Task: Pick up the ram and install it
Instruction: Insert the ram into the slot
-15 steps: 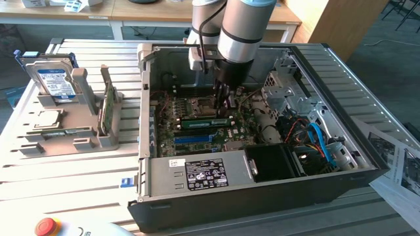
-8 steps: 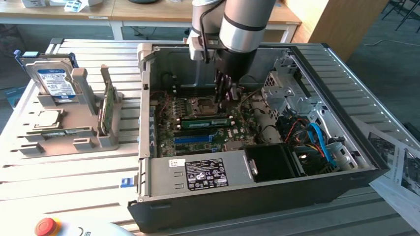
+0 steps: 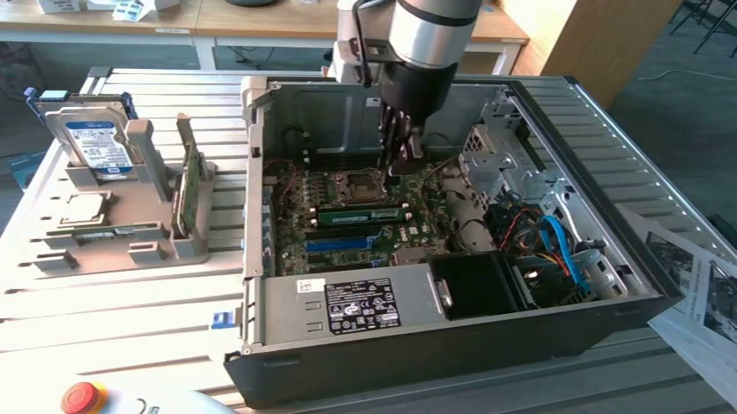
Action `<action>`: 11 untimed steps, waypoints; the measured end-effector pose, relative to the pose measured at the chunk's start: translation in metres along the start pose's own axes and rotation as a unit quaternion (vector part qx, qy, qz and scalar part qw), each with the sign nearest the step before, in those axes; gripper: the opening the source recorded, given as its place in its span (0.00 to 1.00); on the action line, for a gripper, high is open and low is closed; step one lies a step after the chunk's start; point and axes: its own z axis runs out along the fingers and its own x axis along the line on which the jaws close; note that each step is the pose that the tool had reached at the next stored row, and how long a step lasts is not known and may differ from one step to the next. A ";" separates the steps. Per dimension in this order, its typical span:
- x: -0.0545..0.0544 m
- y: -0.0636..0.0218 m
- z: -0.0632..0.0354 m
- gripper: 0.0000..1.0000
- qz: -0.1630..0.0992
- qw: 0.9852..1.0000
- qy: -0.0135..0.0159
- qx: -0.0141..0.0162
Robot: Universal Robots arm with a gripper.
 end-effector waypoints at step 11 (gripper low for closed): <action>-0.001 0.0014 -0.0305 0.37 0.000 1.000 0.004 0.000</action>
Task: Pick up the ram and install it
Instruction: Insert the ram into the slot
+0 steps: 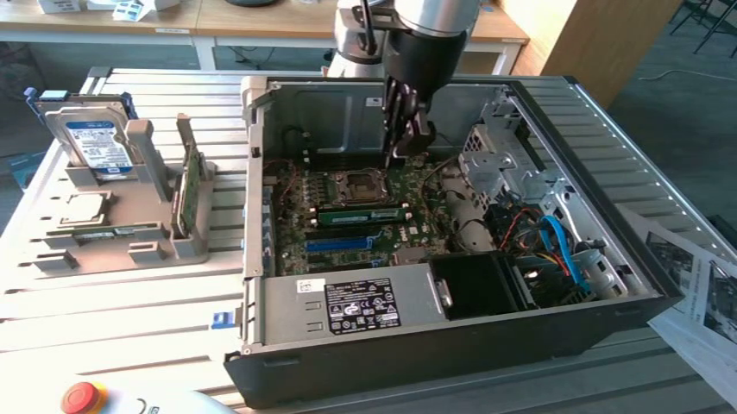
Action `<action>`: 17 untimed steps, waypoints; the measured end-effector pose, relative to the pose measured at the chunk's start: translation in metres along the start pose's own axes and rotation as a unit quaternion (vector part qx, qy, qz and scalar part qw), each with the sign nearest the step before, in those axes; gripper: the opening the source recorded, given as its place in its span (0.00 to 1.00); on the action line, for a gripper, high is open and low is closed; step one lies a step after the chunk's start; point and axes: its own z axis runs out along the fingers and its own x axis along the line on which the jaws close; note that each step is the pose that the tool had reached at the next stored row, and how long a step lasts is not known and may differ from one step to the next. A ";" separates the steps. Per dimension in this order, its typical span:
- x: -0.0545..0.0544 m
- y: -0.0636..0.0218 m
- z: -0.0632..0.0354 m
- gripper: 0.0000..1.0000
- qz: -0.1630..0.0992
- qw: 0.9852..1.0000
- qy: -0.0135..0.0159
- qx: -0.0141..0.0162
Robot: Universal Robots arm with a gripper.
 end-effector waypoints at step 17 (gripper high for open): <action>0.000 0.0010 -0.0207 0.37 0.000 1.000 0.004 0.000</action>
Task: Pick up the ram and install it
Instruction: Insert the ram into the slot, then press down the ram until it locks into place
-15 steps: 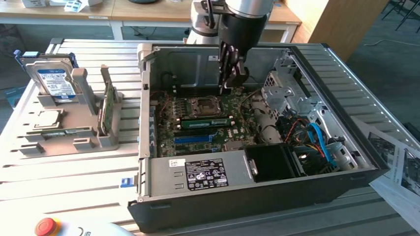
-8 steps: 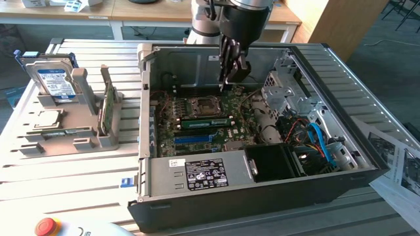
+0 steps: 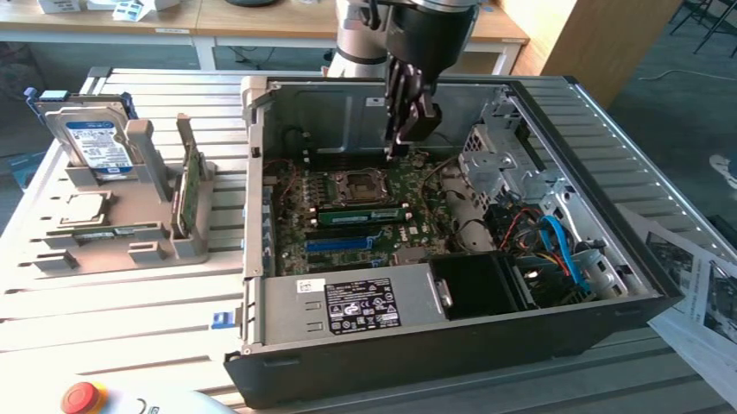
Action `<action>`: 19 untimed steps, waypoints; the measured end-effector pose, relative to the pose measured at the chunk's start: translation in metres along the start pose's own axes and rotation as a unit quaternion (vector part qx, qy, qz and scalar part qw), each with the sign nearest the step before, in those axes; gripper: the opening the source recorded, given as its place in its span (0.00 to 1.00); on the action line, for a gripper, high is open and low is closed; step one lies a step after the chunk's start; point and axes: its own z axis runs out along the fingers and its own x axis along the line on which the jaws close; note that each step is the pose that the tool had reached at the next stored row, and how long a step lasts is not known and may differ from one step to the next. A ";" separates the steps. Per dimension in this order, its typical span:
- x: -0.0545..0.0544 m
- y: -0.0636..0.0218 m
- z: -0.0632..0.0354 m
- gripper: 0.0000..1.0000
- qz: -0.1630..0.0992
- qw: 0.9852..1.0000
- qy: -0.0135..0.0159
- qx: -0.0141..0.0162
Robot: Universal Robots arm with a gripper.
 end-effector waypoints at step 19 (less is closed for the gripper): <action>0.000 0.0000 -0.0003 0.23 0.000 1.000 0.000 0.000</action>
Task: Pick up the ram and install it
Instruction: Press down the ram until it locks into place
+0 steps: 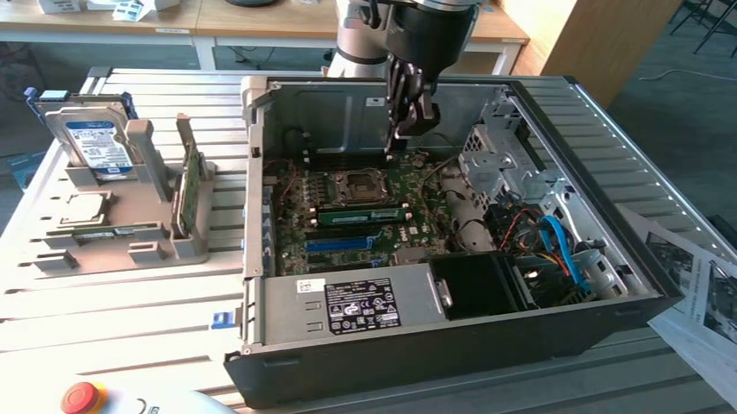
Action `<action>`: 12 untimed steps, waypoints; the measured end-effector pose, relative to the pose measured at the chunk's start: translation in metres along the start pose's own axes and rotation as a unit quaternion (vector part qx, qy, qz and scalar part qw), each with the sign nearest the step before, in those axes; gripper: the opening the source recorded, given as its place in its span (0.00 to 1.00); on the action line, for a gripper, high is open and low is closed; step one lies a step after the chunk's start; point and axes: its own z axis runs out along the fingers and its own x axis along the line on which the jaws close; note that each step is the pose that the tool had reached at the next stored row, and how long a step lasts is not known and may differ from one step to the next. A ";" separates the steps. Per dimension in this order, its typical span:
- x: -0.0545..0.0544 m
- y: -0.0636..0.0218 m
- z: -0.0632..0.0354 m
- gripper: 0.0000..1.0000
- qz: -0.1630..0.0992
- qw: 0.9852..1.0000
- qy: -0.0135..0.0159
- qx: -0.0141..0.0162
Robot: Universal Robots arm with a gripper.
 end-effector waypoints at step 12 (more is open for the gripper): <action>0.000 0.0002 0.0000 0.11 0.000 1.000 0.000 0.000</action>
